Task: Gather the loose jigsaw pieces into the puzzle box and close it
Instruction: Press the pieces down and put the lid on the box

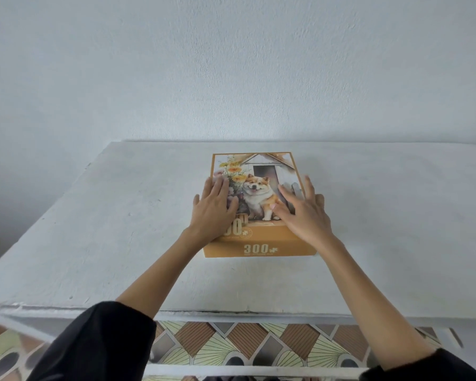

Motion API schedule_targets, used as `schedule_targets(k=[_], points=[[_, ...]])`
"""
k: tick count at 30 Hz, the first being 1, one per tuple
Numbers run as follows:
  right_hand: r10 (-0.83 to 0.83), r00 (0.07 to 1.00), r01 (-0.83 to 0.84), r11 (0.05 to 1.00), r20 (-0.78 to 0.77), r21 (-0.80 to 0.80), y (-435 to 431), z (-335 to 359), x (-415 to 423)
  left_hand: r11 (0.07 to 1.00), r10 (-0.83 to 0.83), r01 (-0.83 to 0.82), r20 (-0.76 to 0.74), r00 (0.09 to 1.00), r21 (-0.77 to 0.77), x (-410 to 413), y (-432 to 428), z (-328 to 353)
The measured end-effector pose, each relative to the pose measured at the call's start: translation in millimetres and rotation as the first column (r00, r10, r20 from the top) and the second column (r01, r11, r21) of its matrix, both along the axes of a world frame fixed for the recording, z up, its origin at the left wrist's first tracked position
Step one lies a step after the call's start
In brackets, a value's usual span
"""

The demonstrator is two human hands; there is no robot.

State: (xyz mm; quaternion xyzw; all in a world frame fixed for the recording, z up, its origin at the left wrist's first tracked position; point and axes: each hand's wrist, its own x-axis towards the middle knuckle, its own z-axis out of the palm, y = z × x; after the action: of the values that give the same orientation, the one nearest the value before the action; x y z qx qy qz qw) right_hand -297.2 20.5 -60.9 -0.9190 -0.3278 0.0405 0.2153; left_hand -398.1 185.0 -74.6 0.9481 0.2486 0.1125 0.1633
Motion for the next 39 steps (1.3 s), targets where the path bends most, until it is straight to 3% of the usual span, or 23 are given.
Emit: schedule_targets(k=[4,8,12,15,20,39], points=[[0.072,0.997,-0.076,0.990,-0.039,-0.116,12.4,-5.2,10.9,1.000,-0.016,0.015,-0.040,0.999,-0.024,2.3,3.2,-8.4],[0.072,0.996,-0.078,0.990,-0.059,-0.114,16.0,-11.3,16.2,0.998,-0.042,0.045,-0.067,0.997,0.038,4.4,11.6,-20.8],[0.137,0.990,-0.132,0.984,0.035,-0.117,8.1,-14.9,6.6,0.997,0.008,-0.004,-0.049,0.999,0.083,-5.1,-19.3,-12.2],[0.170,0.962,-0.173,0.985,0.212,-0.007,-0.6,-23.3,-3.3,0.982,-0.070,0.064,0.027,0.997,0.175,-16.2,-43.8,-13.4],[0.054,0.914,-0.164,0.956,0.403,0.244,-0.3,-32.7,-9.6,0.973,-0.096,0.071,0.105,0.990,0.221,-17.2,-43.7,-12.2],[0.056,0.939,-0.125,0.975,0.340,0.185,95.3,-24.8,101.0,0.985,-0.099,0.079,0.133,0.986,0.151,94.8,50.5,-8.0]])
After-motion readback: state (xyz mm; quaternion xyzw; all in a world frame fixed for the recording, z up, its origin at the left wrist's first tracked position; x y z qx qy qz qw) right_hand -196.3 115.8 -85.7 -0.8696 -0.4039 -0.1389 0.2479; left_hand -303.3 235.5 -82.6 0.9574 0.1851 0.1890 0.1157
